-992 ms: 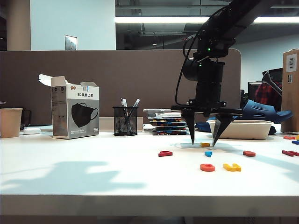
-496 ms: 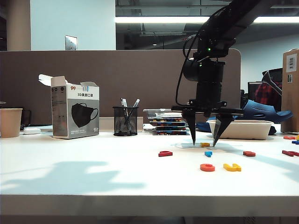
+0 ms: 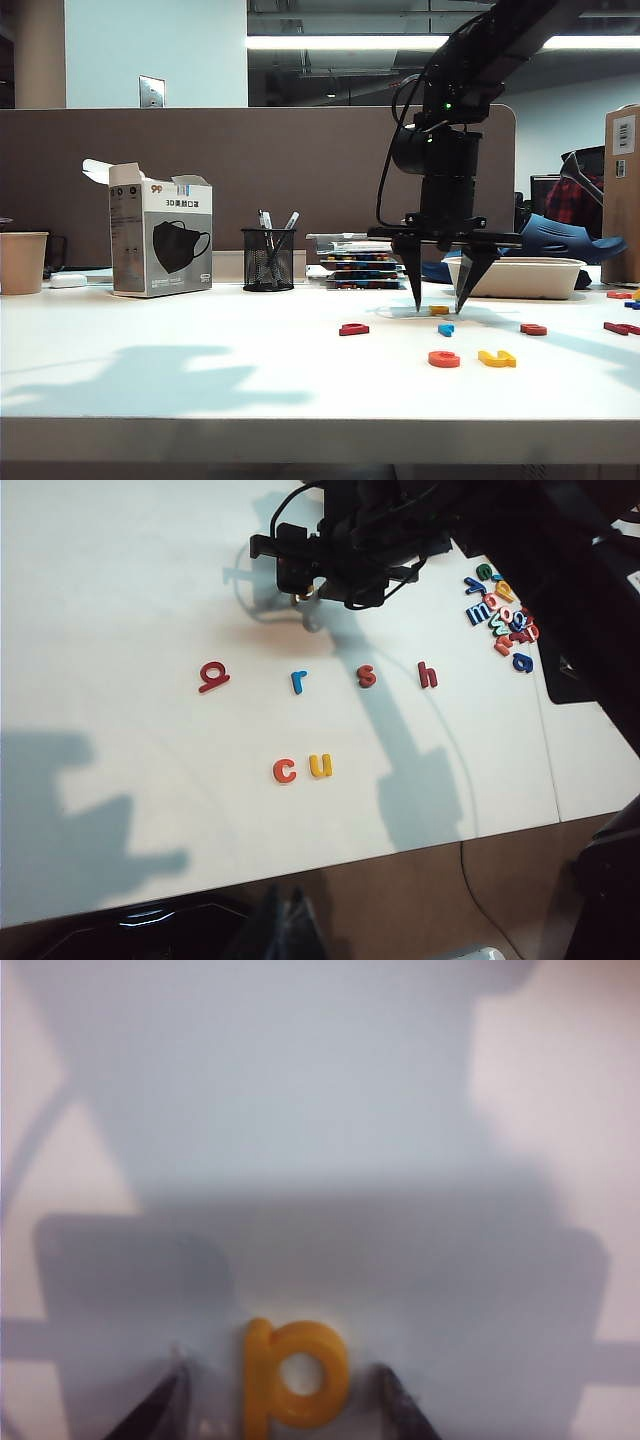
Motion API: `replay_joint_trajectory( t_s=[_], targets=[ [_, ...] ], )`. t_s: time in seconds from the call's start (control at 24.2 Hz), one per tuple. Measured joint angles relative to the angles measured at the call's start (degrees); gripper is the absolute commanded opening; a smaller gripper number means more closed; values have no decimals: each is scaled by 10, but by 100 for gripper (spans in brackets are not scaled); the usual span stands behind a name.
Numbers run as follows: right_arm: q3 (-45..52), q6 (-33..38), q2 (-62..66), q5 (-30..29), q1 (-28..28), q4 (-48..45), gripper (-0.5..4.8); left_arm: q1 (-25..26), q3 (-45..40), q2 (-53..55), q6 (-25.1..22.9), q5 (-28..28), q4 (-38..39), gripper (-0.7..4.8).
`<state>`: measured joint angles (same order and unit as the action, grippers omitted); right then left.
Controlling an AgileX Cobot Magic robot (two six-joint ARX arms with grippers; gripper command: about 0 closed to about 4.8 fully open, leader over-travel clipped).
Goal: Select the appropriate letters from the row of letter magnets placed on the table to arrange into the word "cup".
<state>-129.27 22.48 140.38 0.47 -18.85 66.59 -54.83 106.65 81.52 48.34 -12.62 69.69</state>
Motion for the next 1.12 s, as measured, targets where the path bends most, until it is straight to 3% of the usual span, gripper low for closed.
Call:
replay_joint_trajectory(
  t_s=[0.29, 0.37, 0.95, 1.12],
  targets=[
    [0, 0, 0, -1, 0, -5, 204, 0, 0, 0, 0, 0, 0, -5],
    [0, 0, 0, -1, 0, -6, 171, 0, 0, 0, 0, 0, 0, -5],
    [0, 0, 0, -1, 0, -7, 142, 0, 0, 0, 0, 0, 0, -5],
    [0, 0, 0, -1, 0, -7, 107, 0, 0, 0, 0, 0, 0, -5]
  ],
)
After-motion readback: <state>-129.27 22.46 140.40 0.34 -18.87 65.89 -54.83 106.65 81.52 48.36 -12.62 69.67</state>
